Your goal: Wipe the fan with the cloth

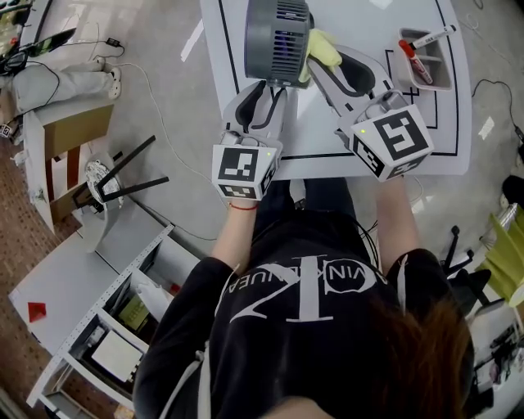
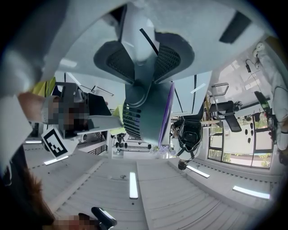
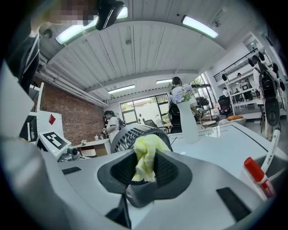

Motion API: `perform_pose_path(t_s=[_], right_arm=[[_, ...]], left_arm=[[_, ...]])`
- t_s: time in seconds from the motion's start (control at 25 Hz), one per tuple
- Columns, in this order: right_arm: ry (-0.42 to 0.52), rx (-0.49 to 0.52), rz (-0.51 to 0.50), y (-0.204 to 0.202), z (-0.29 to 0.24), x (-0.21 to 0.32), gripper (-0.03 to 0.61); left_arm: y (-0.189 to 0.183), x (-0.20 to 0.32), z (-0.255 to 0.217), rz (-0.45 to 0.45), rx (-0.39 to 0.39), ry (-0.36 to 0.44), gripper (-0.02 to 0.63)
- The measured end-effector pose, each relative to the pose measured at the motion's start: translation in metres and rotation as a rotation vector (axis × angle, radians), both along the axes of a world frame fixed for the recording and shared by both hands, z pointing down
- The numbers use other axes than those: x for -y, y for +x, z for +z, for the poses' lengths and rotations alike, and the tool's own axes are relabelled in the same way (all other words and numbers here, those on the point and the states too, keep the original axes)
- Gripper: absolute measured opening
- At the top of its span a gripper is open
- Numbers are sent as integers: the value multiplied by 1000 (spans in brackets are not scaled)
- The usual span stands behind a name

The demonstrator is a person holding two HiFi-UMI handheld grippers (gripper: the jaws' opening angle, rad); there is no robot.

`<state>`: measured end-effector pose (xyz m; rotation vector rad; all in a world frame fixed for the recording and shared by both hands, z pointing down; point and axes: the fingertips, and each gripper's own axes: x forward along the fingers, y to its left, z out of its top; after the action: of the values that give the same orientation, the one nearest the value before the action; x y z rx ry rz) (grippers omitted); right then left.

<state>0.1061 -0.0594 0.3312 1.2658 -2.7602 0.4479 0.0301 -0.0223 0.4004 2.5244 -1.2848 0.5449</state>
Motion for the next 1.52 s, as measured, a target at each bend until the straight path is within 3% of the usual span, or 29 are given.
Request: perform_pose_path(t_s=[0.44,0.72,1.16,1.52], right_arm=[[4,29,48,16,-3,38,98],[-41,-13,58,16,20,53,95],[-165,-23,22,1,72,38,91],[-200,-41,-27,-9,78,15,92]], left_arm=[[2,1,-1,13,-1,-11,137],[-1,2,-1,3,-10,-11,141],[0,2,1,-12,6,-11,140],[-1,1,1,-27,3,-18,135]])
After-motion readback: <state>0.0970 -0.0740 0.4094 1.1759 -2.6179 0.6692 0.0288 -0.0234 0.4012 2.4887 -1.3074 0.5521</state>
